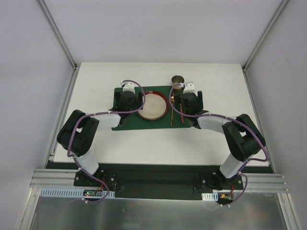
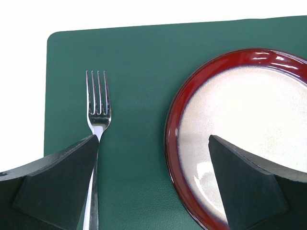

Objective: Set the dinner table for one person
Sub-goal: Reset both arms

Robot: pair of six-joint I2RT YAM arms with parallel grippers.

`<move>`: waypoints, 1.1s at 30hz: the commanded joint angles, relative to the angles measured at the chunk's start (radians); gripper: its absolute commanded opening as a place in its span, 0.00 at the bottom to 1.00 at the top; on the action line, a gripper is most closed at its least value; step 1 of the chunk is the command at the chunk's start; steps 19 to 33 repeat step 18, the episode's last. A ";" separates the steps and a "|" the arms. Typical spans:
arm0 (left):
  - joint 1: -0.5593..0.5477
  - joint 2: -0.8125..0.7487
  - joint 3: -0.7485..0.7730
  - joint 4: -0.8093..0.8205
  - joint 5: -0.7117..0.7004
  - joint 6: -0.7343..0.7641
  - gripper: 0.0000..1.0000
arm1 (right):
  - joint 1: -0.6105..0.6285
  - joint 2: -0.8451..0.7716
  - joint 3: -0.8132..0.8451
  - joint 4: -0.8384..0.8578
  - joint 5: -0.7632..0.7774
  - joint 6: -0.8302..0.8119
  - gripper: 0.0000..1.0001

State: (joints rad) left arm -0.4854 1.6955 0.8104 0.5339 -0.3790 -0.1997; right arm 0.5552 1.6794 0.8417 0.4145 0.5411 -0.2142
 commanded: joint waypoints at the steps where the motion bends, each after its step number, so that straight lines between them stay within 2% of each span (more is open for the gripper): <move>1: -0.012 0.001 0.032 0.017 -0.021 0.013 0.99 | 0.005 0.006 0.045 0.014 -0.004 -0.001 1.00; 13: -0.016 0.001 0.035 0.017 -0.023 0.020 0.99 | 0.005 -0.024 -0.010 0.076 -0.001 -0.002 1.00; 33: -0.018 0.004 0.036 0.017 -0.024 0.022 0.99 | 0.006 -0.007 0.017 0.046 -0.015 -0.011 1.00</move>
